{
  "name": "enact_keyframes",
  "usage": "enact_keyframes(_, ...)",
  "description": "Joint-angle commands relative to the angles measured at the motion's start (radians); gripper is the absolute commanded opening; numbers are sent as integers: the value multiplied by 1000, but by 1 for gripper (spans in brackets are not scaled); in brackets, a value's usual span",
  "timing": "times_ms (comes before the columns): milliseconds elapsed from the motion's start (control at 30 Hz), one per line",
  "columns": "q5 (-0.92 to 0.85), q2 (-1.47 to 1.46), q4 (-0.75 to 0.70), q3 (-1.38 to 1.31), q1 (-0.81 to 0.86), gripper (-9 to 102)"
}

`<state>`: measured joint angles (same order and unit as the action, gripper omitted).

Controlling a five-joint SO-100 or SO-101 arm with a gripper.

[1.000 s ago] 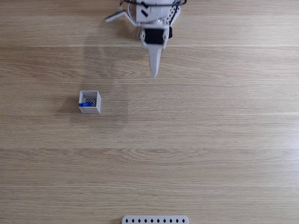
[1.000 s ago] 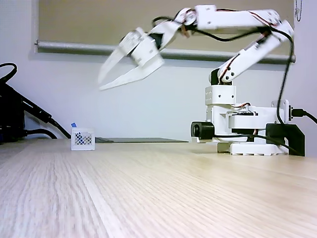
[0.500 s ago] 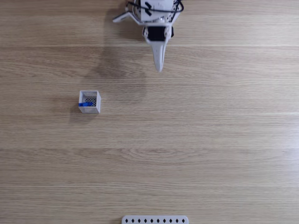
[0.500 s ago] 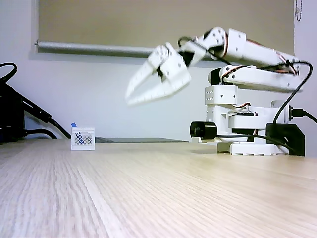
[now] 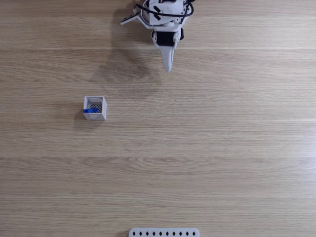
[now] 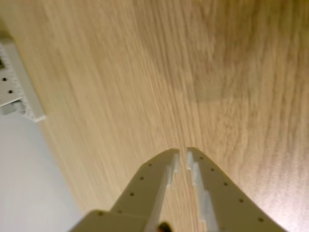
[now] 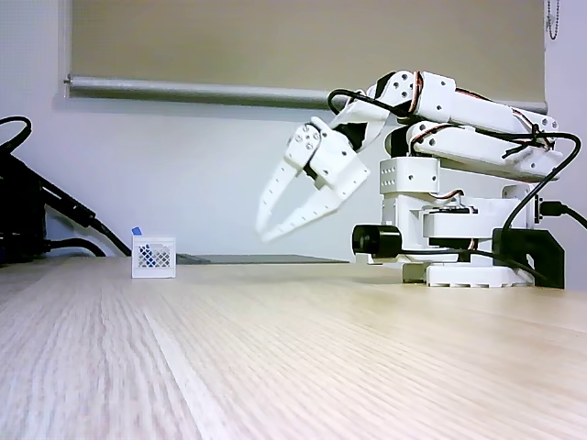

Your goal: Grasp a peg and put it in the crate.

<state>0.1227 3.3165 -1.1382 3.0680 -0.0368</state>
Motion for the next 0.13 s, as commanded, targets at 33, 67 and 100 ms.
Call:
enact_keyframes(33,2,17,-5,-78,-2,-1)
enact_keyframes(67,2,17,-5,-78,-2,-1)
enact_keyframes(100,2,17,-5,-78,-2,-1)
